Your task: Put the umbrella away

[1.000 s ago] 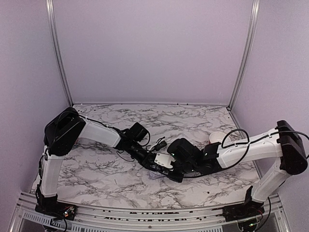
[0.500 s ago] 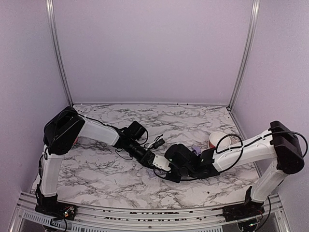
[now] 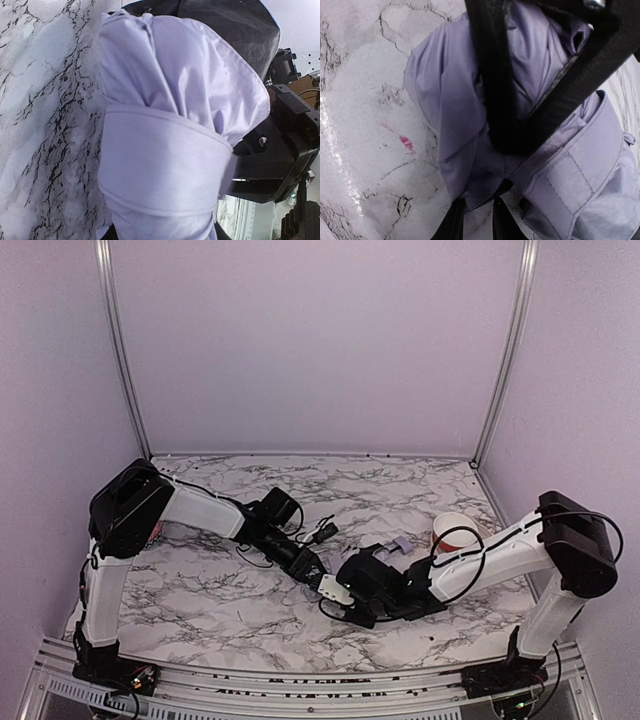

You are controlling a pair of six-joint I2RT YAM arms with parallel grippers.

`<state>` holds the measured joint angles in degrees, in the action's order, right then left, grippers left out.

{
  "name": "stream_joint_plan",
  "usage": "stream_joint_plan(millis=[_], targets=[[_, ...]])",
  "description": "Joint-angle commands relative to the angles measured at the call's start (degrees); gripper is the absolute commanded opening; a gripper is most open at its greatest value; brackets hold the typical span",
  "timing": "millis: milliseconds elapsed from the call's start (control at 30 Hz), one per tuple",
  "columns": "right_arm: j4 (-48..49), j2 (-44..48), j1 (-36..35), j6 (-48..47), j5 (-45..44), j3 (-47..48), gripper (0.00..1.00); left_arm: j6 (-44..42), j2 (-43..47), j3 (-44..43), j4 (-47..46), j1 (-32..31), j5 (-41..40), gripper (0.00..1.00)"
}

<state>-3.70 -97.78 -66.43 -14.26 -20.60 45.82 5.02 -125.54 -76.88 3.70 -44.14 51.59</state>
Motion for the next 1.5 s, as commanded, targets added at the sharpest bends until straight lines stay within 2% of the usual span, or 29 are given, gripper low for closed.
stream_joint_plan(millis=[0, 133, 300, 400, 533, 633, 767, 967, 1000, 1067, 1100, 1133, 1200, 1267, 1300, 1467], targets=[[-6.1, 4.4, -0.4, 4.2, 1.3, 0.2, 0.20, -3.4, -2.8, 2.6, 6.4, 1.0, -12.2, 0.00], [-7.0, 15.5, 1.0, 4.5, 10.5, -0.6, 0.23, -5.1, 0.4, 3.6, 6.5, 1.0, -14.7, 0.00], [-3.3, 30.9, 11.7, 5.7, 35.8, -1.6, 0.27, -8.3, 4.7, 4.6, 6.7, 0.9, -18.6, 0.00], [0.2, 34.7, 17.3, 8.2, 37.9, -1.7, 0.32, -10.5, 6.8, 4.9, 7.2, 0.5, -21.0, 0.00], [-2.5, 31.9, 25.5, 10.6, 39.7, 3.9, 0.39, -17.2, 11.8, 5.7, 8.2, -1.9, -27.8, 0.00], [-5.6, 27.7, 29.8, 10.5, 41.3, 8.6, 0.42, -25.7, 17.2, 7.6, 8.4, -5.1, -36.9, 0.00], [-9.7, 21.5, 30.2, 7.7, 42.1, 14.4, 0.46, -40.3, 21.1, 11.1, 7.3, -10.8, -52.1, 0.00], [-13.2, 14.8, 30.2, 6.6, 41.4, 16.8, 0.49, -58.5, 20.6, 17.4, -3.6, -17.0, -69.8, 0.00], [-14.0, 13.2, 30.1, 6.8, 42.1, 17.0, 0.49, -60.0, 20.3, 18.2, -6.6, -17.7, -71.8, 0.02], [-15.1, 10.9, 29.4, 7.0, 44.0, 17.0, 0.50, -63.2, 19.8, 20.1, -12.4, -18.6, -75.3, 0.13], [-15.7, 9.8, 28.8, 7.0, 44.2, 16.9, 0.50, -64.6, 19.8, 20.9, -14.9, -19.1, -76.4, 0.24], [-16.4, 8.8, 27.9, 6.6, 44.3, 17.1, 0.50, -65.2, 20.0, 21.2, -15.9, -19.2, -76.4, 0.40], [-18.4, 7.4, 26.6, 5.3, 45.4, 17.6, 0.50, -64.4, 20.7, 21.2, -16.2, -19.2, -76.3, 0.64], [-18.8, 7.1, 26.0, 4.6, 47.4, 17.6, 0.52, -63.3, 22.5, 22.0, -15.5, -19.2, -74.4, 0.94], [-18.4, 7.0, 25.8, 4.4, 48.2, 17.7, 0.55, -62.6, 23.8, 22.7, -14.8, -19.2, -73.0, 0.98], [-21.3, 3.0, 24.1, 1.8, 45.0, 23.6, 0.66, -56.1, 30.1, 24.6, -8.6, -19.0, -66.5, 0.99]])
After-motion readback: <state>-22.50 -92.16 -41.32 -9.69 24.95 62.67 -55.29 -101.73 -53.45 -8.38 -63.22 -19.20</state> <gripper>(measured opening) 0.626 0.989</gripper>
